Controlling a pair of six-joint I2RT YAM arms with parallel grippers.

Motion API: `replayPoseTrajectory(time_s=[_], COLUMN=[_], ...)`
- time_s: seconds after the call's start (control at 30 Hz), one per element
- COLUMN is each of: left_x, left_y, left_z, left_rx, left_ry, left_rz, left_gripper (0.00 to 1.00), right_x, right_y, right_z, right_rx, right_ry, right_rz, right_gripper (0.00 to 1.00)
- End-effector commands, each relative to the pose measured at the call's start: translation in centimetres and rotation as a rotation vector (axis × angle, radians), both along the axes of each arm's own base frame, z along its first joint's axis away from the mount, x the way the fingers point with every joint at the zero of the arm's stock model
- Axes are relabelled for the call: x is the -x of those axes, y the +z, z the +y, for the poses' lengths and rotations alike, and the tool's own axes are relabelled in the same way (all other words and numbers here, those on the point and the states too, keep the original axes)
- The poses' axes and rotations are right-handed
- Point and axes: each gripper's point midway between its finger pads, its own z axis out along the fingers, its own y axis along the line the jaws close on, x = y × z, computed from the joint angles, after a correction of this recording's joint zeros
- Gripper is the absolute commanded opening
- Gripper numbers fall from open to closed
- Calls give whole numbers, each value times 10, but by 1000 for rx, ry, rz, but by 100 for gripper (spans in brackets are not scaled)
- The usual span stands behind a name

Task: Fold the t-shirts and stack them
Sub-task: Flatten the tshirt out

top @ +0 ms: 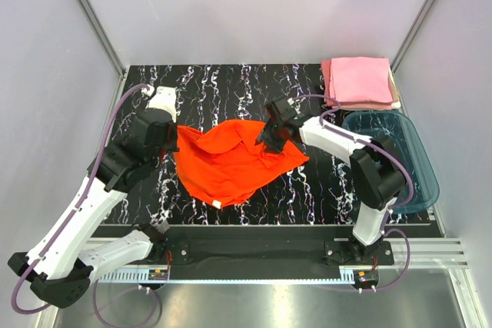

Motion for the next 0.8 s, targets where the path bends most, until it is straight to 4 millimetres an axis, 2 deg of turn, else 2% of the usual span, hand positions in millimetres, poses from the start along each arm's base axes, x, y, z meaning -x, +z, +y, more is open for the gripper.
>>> replayPoseTrajectory(time_s=[0.0,0.17,0.4,0.77], left_x=[-3,-3,-6,-6], left_y=[19,18,13,8], left_z=[-5,-5,-10,-9], left_rx=[55,46,48,53], left_ry=[-18,-26,-39,-33], left_rz=[-66,-65,-54,-56], left_gripper=[0,0,0,0], right_x=[-12,-10,-15,-13], right_y=[-4,-26,-34,-53], right_z=[8,5,17,16], right_rx=[-40,-48,-90,-85], right_ry=[-144,-188,-181,-207], right_rz=[-34,-19,-17,15], right_gripper=[47,45,40,36])
